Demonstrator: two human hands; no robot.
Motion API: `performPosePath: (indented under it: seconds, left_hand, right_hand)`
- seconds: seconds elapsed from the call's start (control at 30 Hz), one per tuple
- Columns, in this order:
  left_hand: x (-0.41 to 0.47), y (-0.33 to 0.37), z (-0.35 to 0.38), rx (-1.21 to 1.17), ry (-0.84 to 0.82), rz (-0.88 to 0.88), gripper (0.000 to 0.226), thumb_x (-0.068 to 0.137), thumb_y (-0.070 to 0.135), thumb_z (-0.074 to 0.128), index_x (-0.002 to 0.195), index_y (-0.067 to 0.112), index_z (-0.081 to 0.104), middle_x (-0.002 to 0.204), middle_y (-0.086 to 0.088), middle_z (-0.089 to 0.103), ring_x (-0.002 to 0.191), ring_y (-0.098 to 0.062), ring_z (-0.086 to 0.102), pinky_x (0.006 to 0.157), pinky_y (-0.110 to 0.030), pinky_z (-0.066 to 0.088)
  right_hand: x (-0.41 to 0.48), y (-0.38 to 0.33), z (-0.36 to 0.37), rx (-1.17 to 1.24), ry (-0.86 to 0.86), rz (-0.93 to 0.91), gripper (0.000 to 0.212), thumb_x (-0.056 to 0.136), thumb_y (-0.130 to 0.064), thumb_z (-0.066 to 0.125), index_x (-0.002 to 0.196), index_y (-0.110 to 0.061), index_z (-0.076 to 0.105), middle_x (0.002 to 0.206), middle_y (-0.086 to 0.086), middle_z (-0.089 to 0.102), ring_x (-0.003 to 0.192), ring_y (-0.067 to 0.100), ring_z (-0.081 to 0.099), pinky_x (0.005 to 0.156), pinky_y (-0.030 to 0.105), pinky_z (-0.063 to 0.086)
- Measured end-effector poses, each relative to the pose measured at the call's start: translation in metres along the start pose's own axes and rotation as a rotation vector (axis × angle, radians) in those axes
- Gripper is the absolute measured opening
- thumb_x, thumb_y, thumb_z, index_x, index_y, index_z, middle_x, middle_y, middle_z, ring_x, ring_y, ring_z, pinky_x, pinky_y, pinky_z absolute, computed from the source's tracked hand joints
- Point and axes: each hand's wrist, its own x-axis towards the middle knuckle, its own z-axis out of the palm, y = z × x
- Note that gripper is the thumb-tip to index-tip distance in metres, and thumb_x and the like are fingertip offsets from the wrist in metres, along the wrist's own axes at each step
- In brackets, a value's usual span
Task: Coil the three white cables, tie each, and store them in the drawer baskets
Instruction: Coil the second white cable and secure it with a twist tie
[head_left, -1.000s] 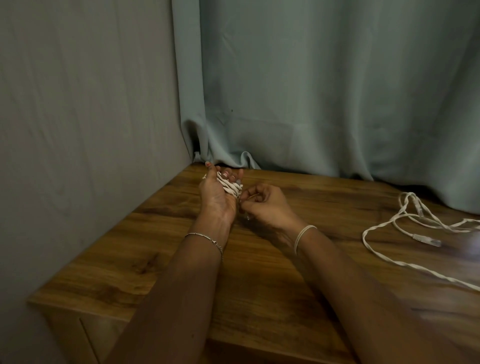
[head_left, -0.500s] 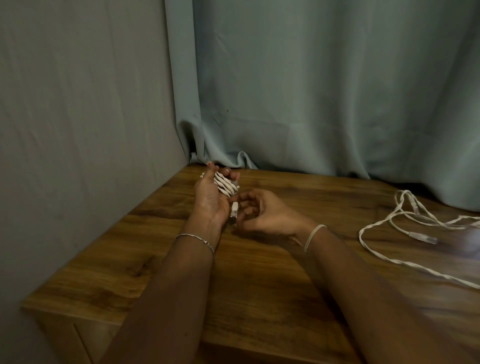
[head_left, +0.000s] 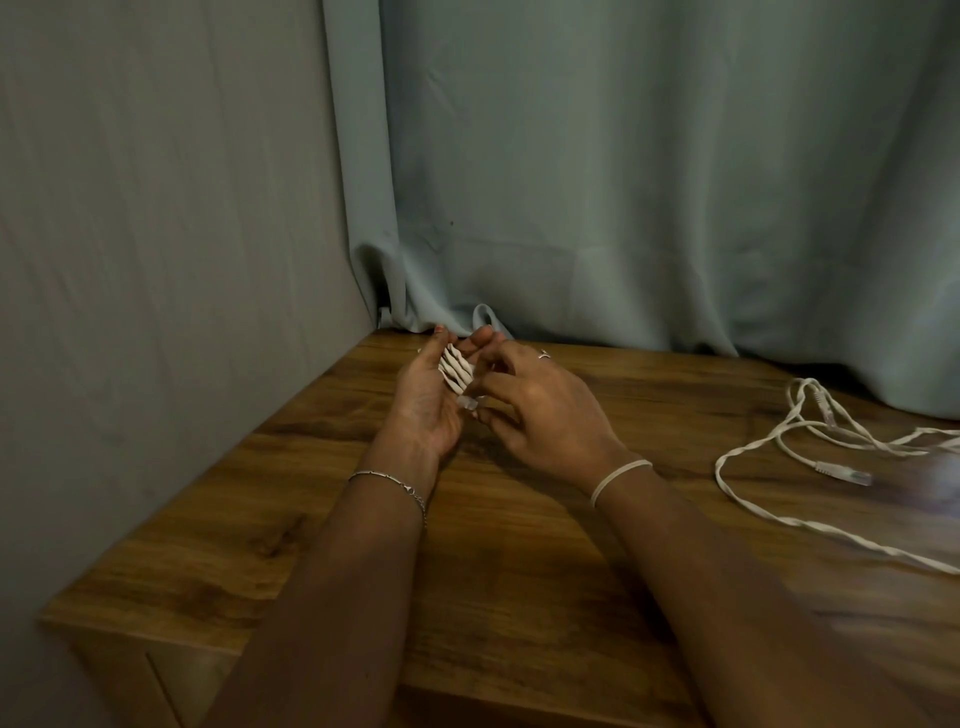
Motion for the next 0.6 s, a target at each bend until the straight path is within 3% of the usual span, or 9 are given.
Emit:
performPosePath:
  seconds: [0.13,0.27,0.4,0.6]
  left_hand:
    - [-0.0013,0.0006,0.0007,0.046,0.027,0.016,0.038,0.103,0.034,0.037,0.086,0.011,0.063,0.091,-0.012,0.073,0.086,-0.023,0.071,0.093,-0.041,0.052]
    - [-0.0025,-0.0020,0.0018,0.116,0.004,-0.005,0.055,0.102,0.035,0.039,0.067,0.013,0.075,0.095,-0.010,0.073,0.102,-0.023,0.065,0.106,-0.043,0.044]
    - [-0.0019,0.0008,-0.0009,0.092,-0.003,-0.062,0.042,0.099,0.035,0.044,0.109,0.001,0.067,0.117,-0.015,0.067,0.118,-0.026,0.060,0.111,-0.043,0.038]
    - [0.0011,0.0016,-0.0042,0.138,-0.004,-0.136,0.044,0.100,0.034,0.044,0.077,0.008,0.072,0.123,-0.017,0.065,0.115,-0.028,0.062,0.105,-0.044,0.044]
  right_hand:
    - [-0.0009,0.0026,0.0042,0.059,0.022,0.030,0.038,0.081,-0.021,0.073,0.116,-0.015,0.062,0.124,0.005,0.056,0.103,0.021,0.058,0.077,0.025,0.043]
    - [-0.0022,0.0076,0.0076,0.088,-0.001,0.062,0.051,0.079,-0.025,0.074,0.125,-0.017,0.053,0.127,0.000,0.053,0.109,0.017,0.054,0.083,0.029,0.049]
    - [-0.0025,0.0100,0.0085,0.120,-0.039,0.060,0.060,0.084,-0.025,0.069,0.139,-0.023,0.045,0.137,0.001,0.050,0.119,0.019,0.052,0.093,0.035,0.049]
    - [-0.0013,0.0073,0.0069,0.067,-0.120,-0.013,0.054,0.088,-0.032,0.059,0.140,-0.027,0.047,0.140,0.009,0.046,0.122,0.027,0.050,0.096,0.041,0.049]
